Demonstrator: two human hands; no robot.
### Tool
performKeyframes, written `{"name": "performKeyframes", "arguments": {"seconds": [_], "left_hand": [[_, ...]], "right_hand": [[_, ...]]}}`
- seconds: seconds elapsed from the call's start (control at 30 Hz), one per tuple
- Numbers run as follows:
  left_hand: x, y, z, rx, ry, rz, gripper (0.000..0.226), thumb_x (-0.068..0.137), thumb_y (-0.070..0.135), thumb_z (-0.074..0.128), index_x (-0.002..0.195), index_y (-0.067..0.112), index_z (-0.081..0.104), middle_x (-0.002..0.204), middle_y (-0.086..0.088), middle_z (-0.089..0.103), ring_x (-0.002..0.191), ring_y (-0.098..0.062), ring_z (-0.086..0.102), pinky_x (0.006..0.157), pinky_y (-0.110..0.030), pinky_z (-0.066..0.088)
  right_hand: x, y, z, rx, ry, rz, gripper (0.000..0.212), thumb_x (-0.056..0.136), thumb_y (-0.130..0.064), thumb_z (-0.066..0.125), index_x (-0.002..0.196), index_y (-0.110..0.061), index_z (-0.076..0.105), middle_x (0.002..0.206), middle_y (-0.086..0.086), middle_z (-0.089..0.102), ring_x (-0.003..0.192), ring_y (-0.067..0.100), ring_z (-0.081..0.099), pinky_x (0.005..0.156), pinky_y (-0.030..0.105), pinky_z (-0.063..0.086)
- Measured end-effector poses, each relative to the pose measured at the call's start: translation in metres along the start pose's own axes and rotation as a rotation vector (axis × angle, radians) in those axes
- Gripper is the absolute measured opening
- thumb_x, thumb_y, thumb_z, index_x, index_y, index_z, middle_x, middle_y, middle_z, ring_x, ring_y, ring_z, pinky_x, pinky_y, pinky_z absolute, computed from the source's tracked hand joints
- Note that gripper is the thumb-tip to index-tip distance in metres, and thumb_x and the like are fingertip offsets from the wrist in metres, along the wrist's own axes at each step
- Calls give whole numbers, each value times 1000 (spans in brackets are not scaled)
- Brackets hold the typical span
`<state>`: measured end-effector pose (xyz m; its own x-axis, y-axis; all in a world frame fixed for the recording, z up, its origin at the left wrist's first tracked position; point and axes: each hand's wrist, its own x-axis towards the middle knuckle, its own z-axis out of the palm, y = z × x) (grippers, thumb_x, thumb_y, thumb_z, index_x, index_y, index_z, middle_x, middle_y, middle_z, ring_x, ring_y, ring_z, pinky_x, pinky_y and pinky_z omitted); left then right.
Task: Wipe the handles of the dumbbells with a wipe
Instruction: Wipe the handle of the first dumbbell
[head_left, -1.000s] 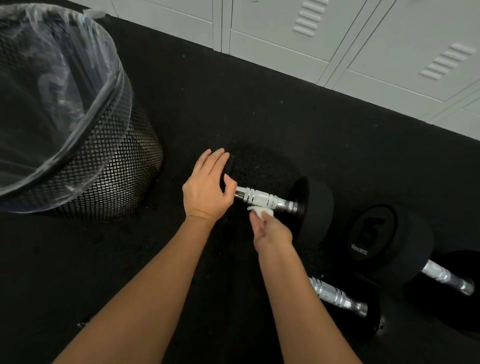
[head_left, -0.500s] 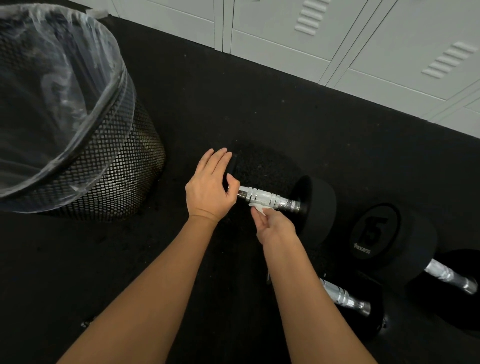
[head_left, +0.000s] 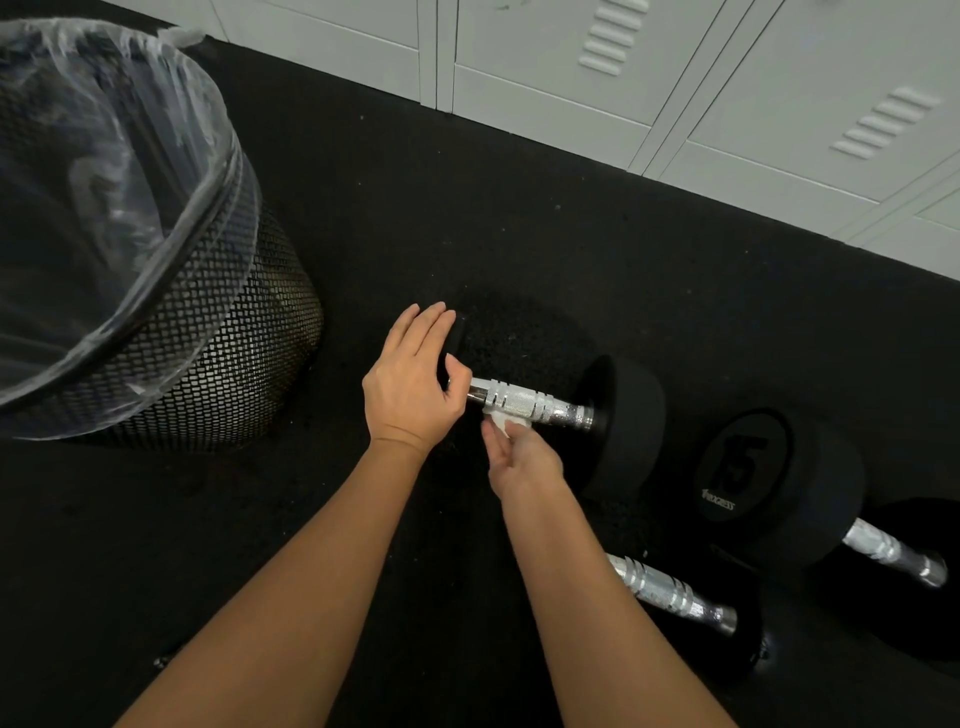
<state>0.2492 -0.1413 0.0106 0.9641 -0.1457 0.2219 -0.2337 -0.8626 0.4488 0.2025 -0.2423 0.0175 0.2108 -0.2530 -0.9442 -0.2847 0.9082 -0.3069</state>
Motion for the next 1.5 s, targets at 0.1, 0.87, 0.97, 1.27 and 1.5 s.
{"name": "performKeyframes", "arguments": {"seconds": [0.1, 0.87, 0.97, 1.27, 1.5], "left_hand": [[0, 0, 0, 2, 0, -3, 47, 86, 27, 36, 125, 11, 57, 131, -3, 57, 127, -20, 47, 88, -30, 47], [1, -1, 2, 0, -20, -14, 48, 85, 27, 36, 125, 14, 56, 132, 0, 55, 128, -18, 45, 89, -29, 48], [0, -1, 2, 2, -18, -5, 48, 85, 28, 35, 126, 13, 56, 132, 0, 56, 128, -19, 45, 89, -27, 46], [0, 0, 1, 6, -30, -18, 48, 86, 28, 34, 126, 14, 56, 133, 1, 55, 129, -17, 44, 85, -29, 49], [1, 0, 0, 10, -25, -18, 48, 85, 28, 34, 126, 14, 56, 132, 0, 55, 128, -18, 45, 86, -29, 49]], "right_hand": [[-3, 5, -2, -37, -64, -17, 30, 89, 12, 47, 119, 9, 52, 118, 28, 58, 107, 35, 60, 86, 35, 52], [5, 8, 9, -138, -185, 81, 28, 92, 8, 44, 120, 9, 51, 120, 28, 58, 111, 35, 59, 97, 38, 47], [10, -6, -2, -140, -171, 102, 30, 91, 7, 46, 121, 7, 51, 121, 28, 57, 110, 34, 59, 89, 35, 50], [1, 2, 6, -153, -254, 155, 32, 93, 8, 43, 124, 9, 47, 121, 28, 57, 111, 33, 59, 94, 37, 48], [4, -1, 9, -105, -265, 168, 30, 93, 8, 42, 122, 11, 49, 123, 27, 57, 112, 33, 59, 94, 36, 48]]}}
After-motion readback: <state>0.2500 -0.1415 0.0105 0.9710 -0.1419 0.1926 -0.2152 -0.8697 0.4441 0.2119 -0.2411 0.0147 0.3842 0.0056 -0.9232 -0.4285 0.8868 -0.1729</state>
